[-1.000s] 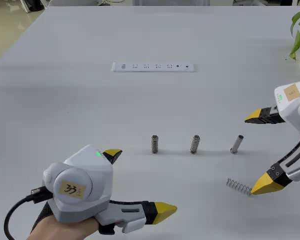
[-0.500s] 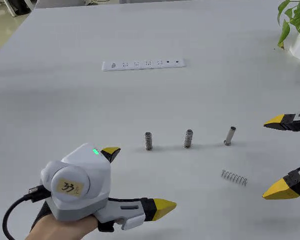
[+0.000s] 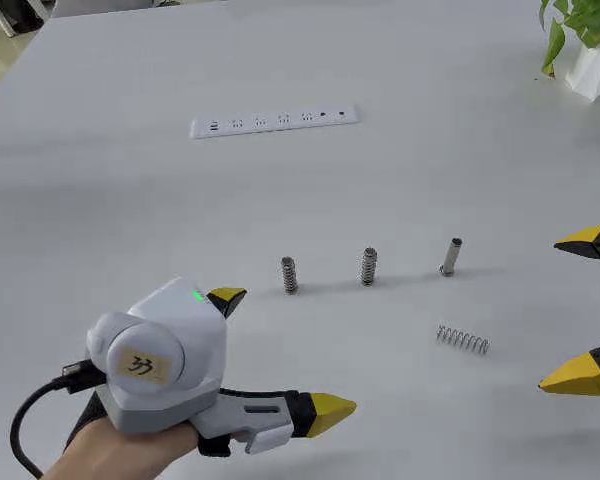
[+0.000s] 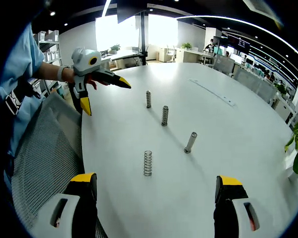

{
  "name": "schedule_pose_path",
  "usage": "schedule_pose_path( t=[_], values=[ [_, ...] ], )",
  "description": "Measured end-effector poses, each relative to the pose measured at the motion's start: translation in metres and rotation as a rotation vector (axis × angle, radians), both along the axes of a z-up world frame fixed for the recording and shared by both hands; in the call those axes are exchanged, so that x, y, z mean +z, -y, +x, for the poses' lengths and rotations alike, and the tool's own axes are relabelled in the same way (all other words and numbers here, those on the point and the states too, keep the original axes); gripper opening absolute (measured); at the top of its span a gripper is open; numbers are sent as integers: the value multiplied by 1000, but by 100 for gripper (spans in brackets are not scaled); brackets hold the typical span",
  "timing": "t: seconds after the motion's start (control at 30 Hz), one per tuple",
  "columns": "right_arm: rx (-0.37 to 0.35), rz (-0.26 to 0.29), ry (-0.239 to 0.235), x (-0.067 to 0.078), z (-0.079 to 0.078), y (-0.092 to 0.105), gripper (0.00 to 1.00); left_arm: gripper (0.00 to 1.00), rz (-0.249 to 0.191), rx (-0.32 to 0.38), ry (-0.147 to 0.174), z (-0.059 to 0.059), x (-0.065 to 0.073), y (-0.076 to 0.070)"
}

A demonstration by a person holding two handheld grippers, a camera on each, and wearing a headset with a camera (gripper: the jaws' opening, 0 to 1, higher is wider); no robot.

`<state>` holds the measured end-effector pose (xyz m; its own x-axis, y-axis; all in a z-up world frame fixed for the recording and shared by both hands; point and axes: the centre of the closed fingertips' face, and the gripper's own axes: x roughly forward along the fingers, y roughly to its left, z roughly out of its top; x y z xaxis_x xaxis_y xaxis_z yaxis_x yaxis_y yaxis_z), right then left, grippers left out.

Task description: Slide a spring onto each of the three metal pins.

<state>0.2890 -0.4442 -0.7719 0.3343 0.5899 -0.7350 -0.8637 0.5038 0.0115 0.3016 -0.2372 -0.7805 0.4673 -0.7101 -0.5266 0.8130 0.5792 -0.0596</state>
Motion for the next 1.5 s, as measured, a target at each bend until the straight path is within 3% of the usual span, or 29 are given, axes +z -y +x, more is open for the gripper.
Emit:
schedule_pose_path(
  t=[0.3,0.6,0.8,1.2,1.33,1.43,1.5],
  values=[
    [-29,16,-6,-5,-5,8,99,97,24,-166,3,-6,1,37],
    [-54,31,-13,-7,-15,16,99,92,62,-365,22,-4,0,78],
    [-85,42,-19,-10,-21,23,99,87,79,-452,24,0,-9,101],
    [-138,53,-28,-15,-28,36,99,59,102,-558,26,6,-26,133],
    [-155,54,-27,-14,-28,41,99,49,108,-573,32,9,-31,142],
    [-159,58,-27,-14,-28,42,99,34,99,-582,26,11,-34,148],
    [-163,63,-31,-15,-29,42,98,33,95,-578,15,13,-37,150]
  ],
)
